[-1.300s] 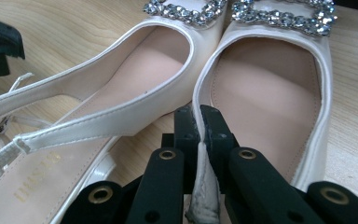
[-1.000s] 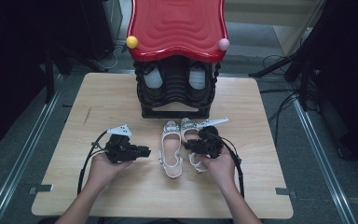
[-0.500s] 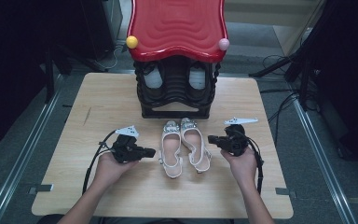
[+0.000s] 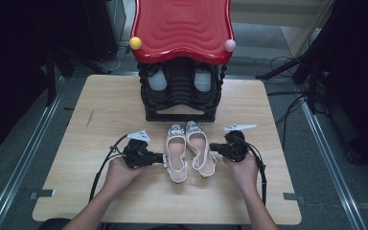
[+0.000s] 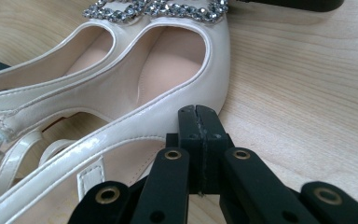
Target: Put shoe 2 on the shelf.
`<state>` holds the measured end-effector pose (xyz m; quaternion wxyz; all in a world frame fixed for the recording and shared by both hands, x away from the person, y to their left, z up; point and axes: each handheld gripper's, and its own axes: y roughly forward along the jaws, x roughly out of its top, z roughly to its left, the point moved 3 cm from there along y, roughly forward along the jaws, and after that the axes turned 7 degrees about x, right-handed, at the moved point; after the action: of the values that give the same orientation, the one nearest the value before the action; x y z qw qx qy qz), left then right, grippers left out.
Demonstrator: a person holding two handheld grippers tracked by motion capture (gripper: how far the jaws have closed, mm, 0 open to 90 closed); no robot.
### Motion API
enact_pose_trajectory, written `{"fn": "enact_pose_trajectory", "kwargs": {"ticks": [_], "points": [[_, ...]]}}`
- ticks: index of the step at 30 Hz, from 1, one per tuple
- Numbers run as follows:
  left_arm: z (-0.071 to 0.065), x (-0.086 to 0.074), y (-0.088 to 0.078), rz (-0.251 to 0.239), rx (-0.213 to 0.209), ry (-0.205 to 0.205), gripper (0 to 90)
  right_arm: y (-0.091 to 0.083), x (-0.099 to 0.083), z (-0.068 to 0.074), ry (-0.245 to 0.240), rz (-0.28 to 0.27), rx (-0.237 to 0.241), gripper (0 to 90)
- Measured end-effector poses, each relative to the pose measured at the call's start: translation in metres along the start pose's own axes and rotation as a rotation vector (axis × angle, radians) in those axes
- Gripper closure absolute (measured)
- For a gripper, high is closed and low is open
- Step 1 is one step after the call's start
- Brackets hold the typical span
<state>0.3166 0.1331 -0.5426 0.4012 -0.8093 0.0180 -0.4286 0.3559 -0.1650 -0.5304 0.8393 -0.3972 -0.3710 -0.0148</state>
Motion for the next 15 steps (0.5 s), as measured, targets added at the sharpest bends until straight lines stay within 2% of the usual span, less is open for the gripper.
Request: {"fn": "enact_pose_trajectory", "kwargs": {"ticks": [6,15], "points": [[-0.0038,0.0003,0.0037,-0.002,-0.015,-0.002,85.1,0.0012,-0.0040,0.0004,0.010,-0.015,0.043,90.0],[-0.0074,0.0004,0.0081,-0.009,-0.025,-0.008,85.3,0.0026,-0.0069,0.0007,0.008,-0.035,0.069,90.0]]}}
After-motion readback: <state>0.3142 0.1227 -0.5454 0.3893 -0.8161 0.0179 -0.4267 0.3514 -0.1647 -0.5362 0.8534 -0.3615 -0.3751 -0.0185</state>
